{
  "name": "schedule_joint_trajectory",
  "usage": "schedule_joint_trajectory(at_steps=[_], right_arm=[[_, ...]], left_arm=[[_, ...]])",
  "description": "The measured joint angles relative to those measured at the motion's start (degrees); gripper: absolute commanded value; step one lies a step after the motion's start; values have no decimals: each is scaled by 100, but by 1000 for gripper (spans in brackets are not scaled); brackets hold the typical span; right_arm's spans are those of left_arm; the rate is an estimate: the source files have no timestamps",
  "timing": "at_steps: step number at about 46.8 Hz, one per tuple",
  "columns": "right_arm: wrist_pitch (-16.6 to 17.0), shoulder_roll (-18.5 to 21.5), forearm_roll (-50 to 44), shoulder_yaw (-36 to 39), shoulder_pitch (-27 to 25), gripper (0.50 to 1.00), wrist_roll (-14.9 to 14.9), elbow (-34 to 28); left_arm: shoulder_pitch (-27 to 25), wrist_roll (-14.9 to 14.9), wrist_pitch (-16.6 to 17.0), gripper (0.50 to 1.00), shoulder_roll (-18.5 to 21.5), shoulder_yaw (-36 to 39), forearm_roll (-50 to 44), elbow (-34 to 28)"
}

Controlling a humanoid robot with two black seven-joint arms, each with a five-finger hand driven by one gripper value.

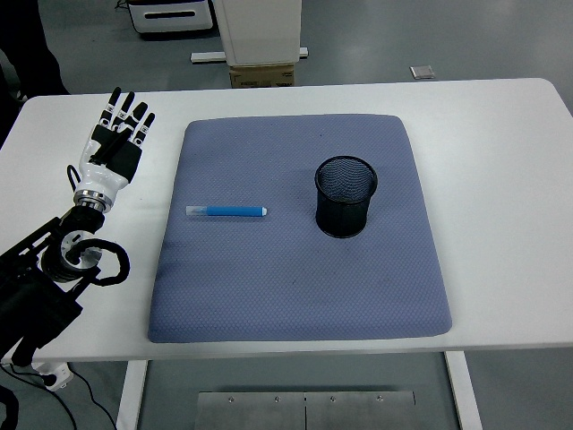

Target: Left hand places marker in pen holder

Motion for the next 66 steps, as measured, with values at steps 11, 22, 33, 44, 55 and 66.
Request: schedule_joint_trajectory(at_steps=[11,22,33,44,55,66], right_arm=[[0,0,0,0,-3,1000,0,0],[0,0,0,0,-1,1000,0,0],[-1,0,0,0,0,1000,0,0],[-1,0,0,0,-2,1000,0,0],[-1,0,0,0,-2,1000,0,0],[-1,0,0,0,0,1000,0,-1]], left_arm=[[0,8,-1,1000,-12,5,6,0],[56,-34,21,1000,-49,1,5,0],[47,-393,17,1000,-43,-3,16,0],[45,-396,34,1000,32,-3,0,0],[50,-385,282,1000,39,7,32,12],[-29,-361,590,1000,58,16,69,8]])
